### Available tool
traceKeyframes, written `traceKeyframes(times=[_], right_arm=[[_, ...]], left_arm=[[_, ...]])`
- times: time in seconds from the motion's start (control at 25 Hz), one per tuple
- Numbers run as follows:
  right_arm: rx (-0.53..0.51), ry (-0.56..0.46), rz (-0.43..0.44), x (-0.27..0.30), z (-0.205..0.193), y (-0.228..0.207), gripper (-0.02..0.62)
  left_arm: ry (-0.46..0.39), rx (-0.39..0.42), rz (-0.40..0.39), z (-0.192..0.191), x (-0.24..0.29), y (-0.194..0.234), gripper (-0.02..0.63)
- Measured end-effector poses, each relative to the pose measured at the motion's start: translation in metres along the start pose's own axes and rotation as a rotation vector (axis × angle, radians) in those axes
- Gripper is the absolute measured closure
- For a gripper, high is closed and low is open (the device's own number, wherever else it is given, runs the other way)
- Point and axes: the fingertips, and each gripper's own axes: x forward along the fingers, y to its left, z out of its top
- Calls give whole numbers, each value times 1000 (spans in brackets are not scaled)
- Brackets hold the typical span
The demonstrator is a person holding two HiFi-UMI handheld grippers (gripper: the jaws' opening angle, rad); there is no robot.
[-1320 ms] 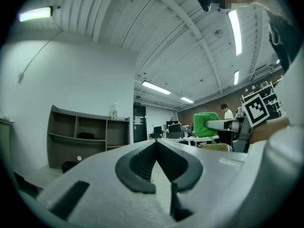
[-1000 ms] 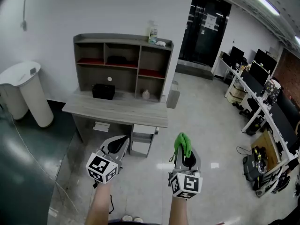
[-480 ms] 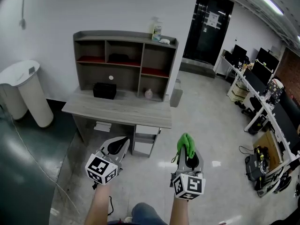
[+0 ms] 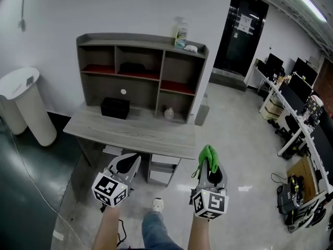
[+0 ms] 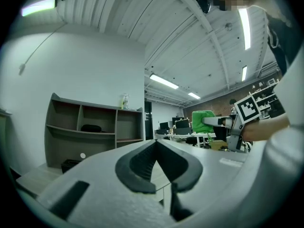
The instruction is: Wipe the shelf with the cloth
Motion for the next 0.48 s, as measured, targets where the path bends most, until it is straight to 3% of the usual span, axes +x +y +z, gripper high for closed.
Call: traceKeyframes(times=[0.28,0.48], right_arm=[[-14,12,40,184,-36,-23,486],[14,29,75,306,-53,-43,486]], left_arm=[[20,-4,82,-23,128,112,607],[14,32,126,-8,217,180,607]])
